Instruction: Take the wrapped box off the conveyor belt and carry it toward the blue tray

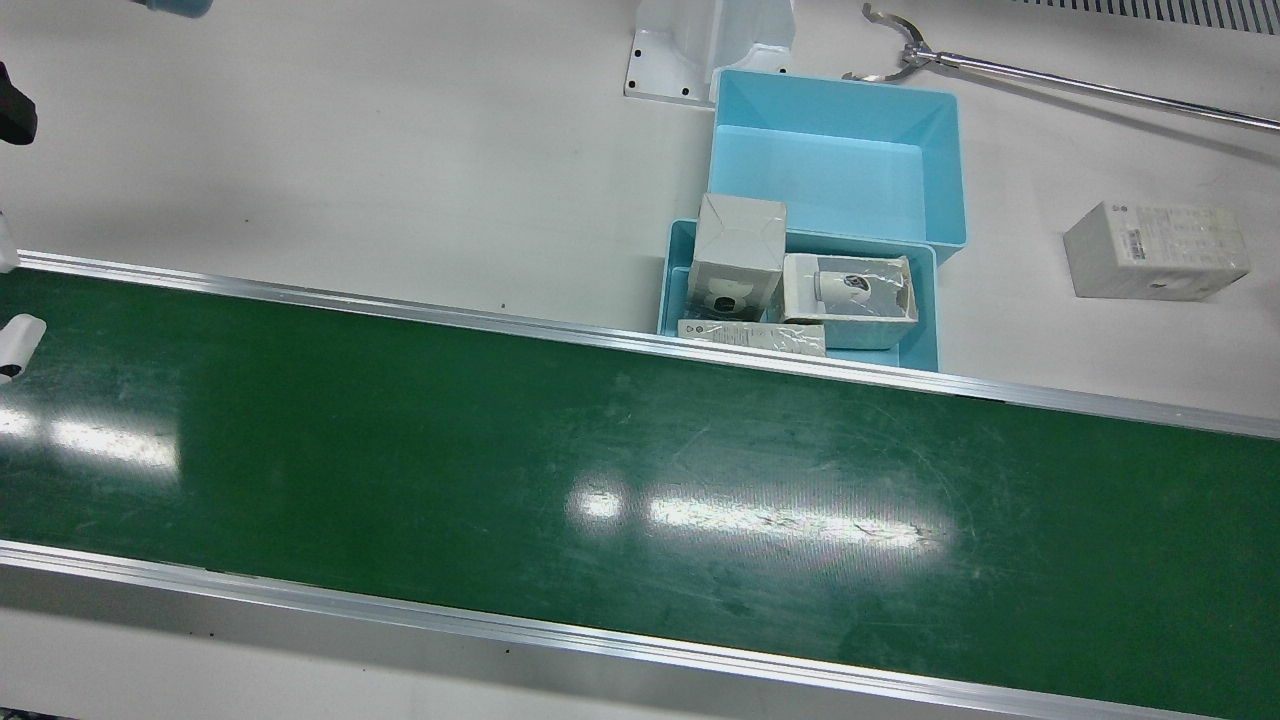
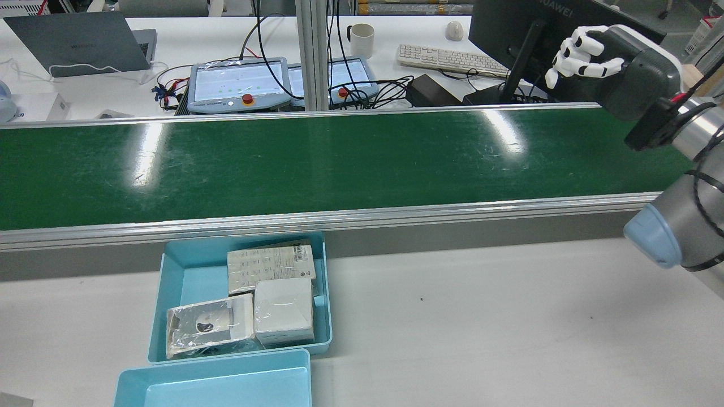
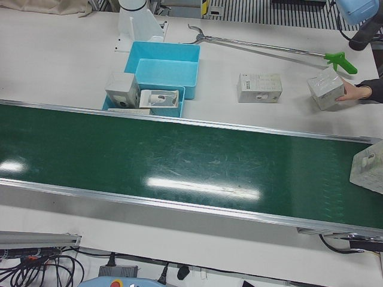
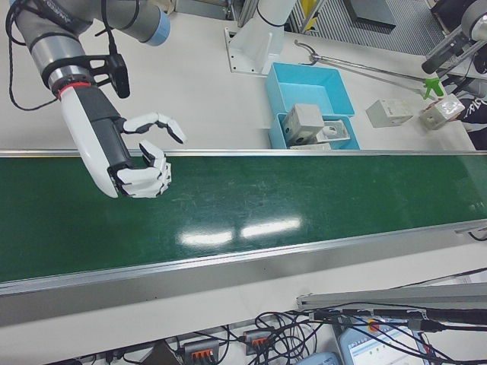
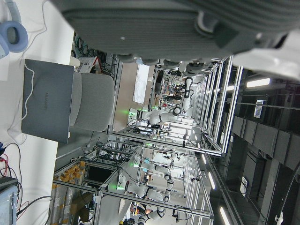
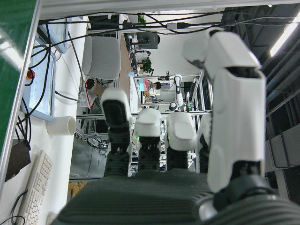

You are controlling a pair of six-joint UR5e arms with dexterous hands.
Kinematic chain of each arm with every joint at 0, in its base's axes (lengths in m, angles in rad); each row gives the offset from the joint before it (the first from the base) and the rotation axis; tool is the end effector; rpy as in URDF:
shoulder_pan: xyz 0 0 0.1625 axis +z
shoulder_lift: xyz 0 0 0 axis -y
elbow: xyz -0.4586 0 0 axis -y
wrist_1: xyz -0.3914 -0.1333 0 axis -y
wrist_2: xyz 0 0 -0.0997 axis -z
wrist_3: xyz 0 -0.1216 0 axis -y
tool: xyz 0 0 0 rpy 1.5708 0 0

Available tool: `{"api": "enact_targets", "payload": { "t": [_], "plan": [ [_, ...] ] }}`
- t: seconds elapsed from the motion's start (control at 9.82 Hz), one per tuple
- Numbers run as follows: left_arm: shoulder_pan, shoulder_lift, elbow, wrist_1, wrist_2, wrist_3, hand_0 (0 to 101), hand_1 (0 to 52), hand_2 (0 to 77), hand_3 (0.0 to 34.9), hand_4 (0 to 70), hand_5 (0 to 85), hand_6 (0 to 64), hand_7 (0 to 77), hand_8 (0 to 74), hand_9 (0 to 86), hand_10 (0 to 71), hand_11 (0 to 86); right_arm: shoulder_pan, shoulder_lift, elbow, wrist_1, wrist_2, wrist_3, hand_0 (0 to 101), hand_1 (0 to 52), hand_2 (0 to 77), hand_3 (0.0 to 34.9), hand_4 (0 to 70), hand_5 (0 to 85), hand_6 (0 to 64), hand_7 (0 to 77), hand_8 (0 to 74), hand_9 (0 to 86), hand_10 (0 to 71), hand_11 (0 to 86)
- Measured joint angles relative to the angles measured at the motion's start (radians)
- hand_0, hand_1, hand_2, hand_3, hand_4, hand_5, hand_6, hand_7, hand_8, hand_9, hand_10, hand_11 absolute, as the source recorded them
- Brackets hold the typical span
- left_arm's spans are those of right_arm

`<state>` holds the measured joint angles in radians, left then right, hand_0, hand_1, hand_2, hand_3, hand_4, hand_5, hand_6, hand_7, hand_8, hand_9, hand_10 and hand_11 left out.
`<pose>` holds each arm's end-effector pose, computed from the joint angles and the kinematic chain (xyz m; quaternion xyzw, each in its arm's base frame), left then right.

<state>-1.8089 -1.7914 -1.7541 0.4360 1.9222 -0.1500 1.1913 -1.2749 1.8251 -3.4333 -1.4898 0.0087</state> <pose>-0.2236 -0.5335 0.5595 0.0953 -0.6898 0.7175 0.0171 -0.0930 -0.6196 0.4619 -0.1285 -0.7816 0.6050 0.0808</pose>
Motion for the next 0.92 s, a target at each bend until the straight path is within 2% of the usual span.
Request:
{"api": "enact_targets", "payload": {
  "t": [0.1,0.2,0.31,0.41,0.51,0.61,0.71,0.81,0.92],
  "plan": [
    [0.000,0.000,0.000,0.000,0.000,0.000,0,0.0,0.5,0.0,0.0,1.1,0.0,0.0,0.5,0.0,0.5,0.0,-0.009,0.014,-0.045,0.049,-0.018,0.007,51,11.5,40.9,0.0,69.3,70.4,62.7,67.6,56.2,63.8,52.4,46.4],
    [0.000,0.000,0.000,0.000,0.000,0.000,0,0.0,0.5,0.0,0.0,1.1,0.0,0.0,0.5,0.0,0.0,0.0,-0.020,0.022,-0.053,0.082,-0.041,0.005,51,11.5,40.9,0.0,69.3,70.4,62.7,67.6,70.9,71.4,53.5,70.4],
    [0.000,0.000,0.000,0.000,0.000,0.000,0,0.0,0.5,0.0,0.0,1.1,0.0,0.0,0.5,0.0,0.5,0.0,-0.037,0.025,-0.049,0.104,-0.060,-0.008,50,18.5,29.5,0.0,63.8,63.3,61.1,60.5,64.4,66.0,45.8,64.4],
    [0.000,0.000,0.000,0.000,0.000,0.000,0,0.0,0.5,0.0,0.0,1.1,0.0,0.0,0.5,0.0,0.5,0.0,-0.049,0.026,-0.038,0.113,-0.072,-0.021,50,18.5,29.5,0.0,63.8,63.3,61.1,60.5,64.4,66.0,45.8,64.4],
    [0.000,0.000,0.000,0.000,0.000,0.000,0,0.0,0.5,0.0,0.0,1.1,0.0,0.0,0.5,0.0,0.5,0.0,-0.052,0.018,-0.019,0.114,-0.074,-0.032,48,16.9,12.0,8.5,46.4,44.2,48.5,41.5,48.0,44.7,25.1,45.3],
    [0.000,0.000,0.000,0.000,0.000,0.000,0,0.0,0.5,0.0,0.0,1.1,0.0,0.0,0.5,0.0,0.5,0.0,-0.052,0.004,0.009,0.099,-0.067,-0.048,48,15.3,13.6,13.0,38.7,35.5,41.5,31.1,39.8,36.0,12.5,36.5],
    [0.000,0.000,0.000,0.000,0.000,0.000,0,0.0,0.5,0.0,0.0,1.1,0.0,0.0,0.5,0.0,0.5,0.0,-0.048,-0.015,0.067,0.029,-0.039,-0.077,48,15.8,14.2,16.7,30.5,28.4,34.4,22.9,31.1,27.8,0.0,27.8],
    [0.000,0.000,0.000,0.000,0.000,0.000,0,0.0,0.5,0.0,0.0,1.1,0.0,0.0,0.5,0.0,0.5,0.0,-0.045,-0.030,0.142,-0.092,0.008,-0.114,49,19.1,22.4,11.5,8.7,27.3,14.7,22.4,9.3,9.3,0.0,1.6],
    [0.000,0.000,0.000,0.000,0.000,0.000,0,0.0,0.5,0.0,0.0,1.1,0.0,0.0,0.5,0.0,0.5,0.0,-0.045,-0.038,0.218,-0.221,0.056,-0.148,50,22.9,25.6,9.4,9.3,28.4,14.7,22.4,9.3,9.3,0.0,1.6]
  ]
}}
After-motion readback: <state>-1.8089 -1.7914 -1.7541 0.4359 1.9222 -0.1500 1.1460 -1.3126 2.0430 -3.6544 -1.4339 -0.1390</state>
